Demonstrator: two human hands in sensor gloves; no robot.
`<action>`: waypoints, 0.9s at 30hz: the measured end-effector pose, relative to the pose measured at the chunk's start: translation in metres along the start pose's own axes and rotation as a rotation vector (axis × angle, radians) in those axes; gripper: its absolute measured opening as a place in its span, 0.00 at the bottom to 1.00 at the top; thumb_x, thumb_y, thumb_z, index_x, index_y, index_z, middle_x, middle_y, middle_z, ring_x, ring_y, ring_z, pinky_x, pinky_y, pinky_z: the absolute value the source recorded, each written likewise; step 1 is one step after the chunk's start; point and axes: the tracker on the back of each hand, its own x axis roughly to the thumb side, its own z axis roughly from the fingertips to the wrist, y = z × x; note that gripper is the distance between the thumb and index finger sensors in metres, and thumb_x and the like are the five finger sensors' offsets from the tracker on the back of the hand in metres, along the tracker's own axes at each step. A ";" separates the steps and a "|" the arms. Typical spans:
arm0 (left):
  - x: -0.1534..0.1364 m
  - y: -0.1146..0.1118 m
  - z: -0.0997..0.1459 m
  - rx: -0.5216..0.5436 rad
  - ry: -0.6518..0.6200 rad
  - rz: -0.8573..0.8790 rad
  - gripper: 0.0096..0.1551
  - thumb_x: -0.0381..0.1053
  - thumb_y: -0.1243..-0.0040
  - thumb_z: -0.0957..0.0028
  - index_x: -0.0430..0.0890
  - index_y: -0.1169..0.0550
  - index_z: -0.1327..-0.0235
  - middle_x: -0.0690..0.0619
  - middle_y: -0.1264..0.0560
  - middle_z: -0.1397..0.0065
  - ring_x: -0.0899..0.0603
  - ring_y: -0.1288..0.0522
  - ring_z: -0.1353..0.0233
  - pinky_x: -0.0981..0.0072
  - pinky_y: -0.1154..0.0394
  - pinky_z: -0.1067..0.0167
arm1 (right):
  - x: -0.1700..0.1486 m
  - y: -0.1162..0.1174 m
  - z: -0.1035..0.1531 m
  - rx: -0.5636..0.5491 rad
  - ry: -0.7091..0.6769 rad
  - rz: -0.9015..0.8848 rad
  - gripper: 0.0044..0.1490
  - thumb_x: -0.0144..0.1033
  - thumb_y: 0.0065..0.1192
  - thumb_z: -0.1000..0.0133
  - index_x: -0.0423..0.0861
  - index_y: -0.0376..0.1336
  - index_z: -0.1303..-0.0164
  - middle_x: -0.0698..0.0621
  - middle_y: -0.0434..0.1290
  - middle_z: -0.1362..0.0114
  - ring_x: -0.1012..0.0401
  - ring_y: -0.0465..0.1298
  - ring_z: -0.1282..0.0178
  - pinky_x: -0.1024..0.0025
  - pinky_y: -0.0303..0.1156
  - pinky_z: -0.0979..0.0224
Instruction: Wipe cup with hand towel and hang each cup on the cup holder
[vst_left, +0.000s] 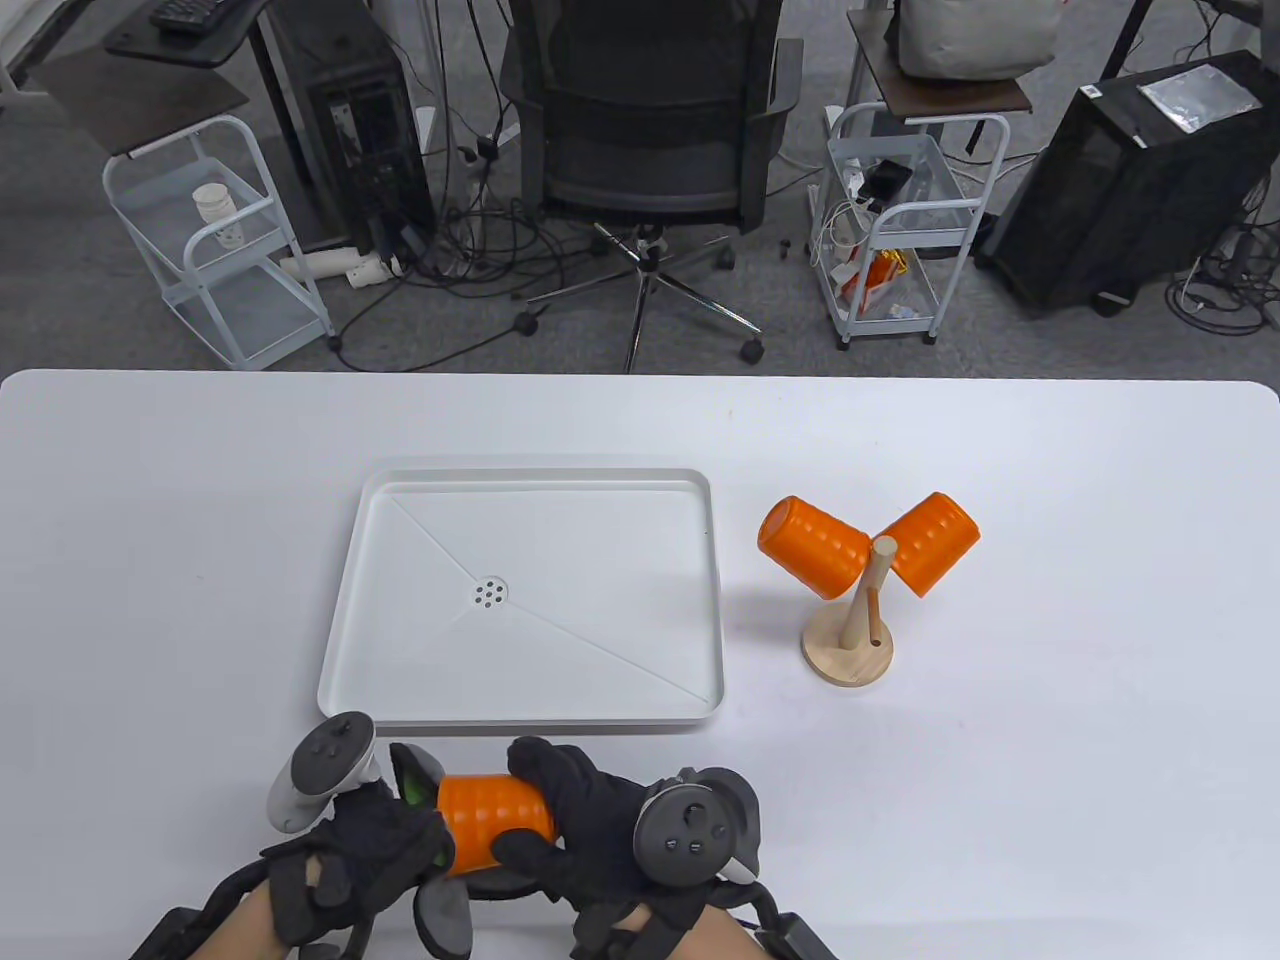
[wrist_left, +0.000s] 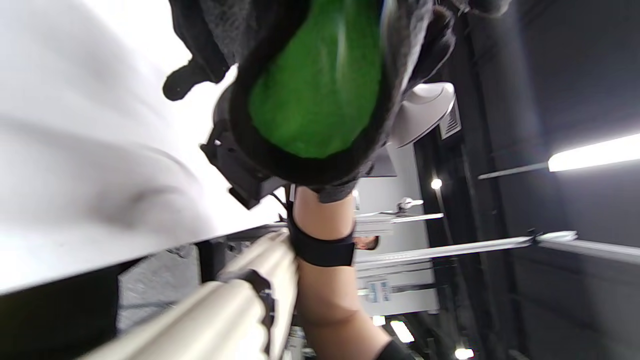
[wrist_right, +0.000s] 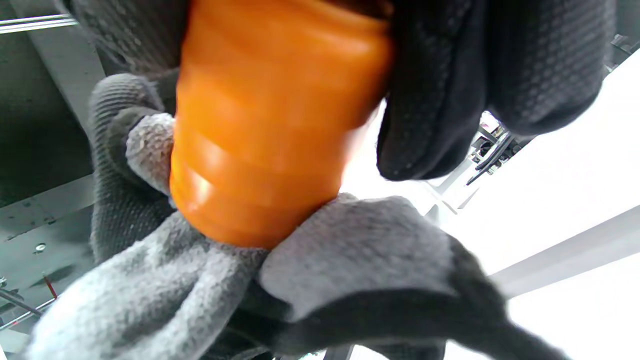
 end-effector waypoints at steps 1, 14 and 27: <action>0.003 0.000 0.000 0.002 0.013 -0.051 0.52 0.82 0.59 0.52 0.54 0.41 0.18 0.57 0.46 0.12 0.24 0.37 0.24 0.22 0.44 0.32 | -0.001 0.000 0.000 0.002 0.013 -0.020 0.53 0.61 0.58 0.47 0.33 0.51 0.28 0.30 0.71 0.37 0.47 0.85 0.59 0.43 0.80 0.47; 0.046 -0.019 0.004 0.065 0.150 -0.775 0.51 0.80 0.45 0.56 0.60 0.40 0.20 0.66 0.47 0.11 0.28 0.39 0.19 0.24 0.45 0.26 | -0.005 0.002 -0.001 0.038 0.053 -0.140 0.53 0.63 0.57 0.47 0.32 0.53 0.29 0.30 0.73 0.40 0.48 0.86 0.63 0.44 0.82 0.50; 0.021 -0.008 0.001 0.028 0.078 -0.357 0.52 0.81 0.55 0.53 0.55 0.41 0.19 0.61 0.49 0.11 0.26 0.39 0.22 0.23 0.44 0.29 | -0.004 0.002 0.000 0.030 0.016 -0.053 0.52 0.61 0.56 0.47 0.32 0.51 0.28 0.30 0.71 0.37 0.45 0.85 0.60 0.42 0.80 0.48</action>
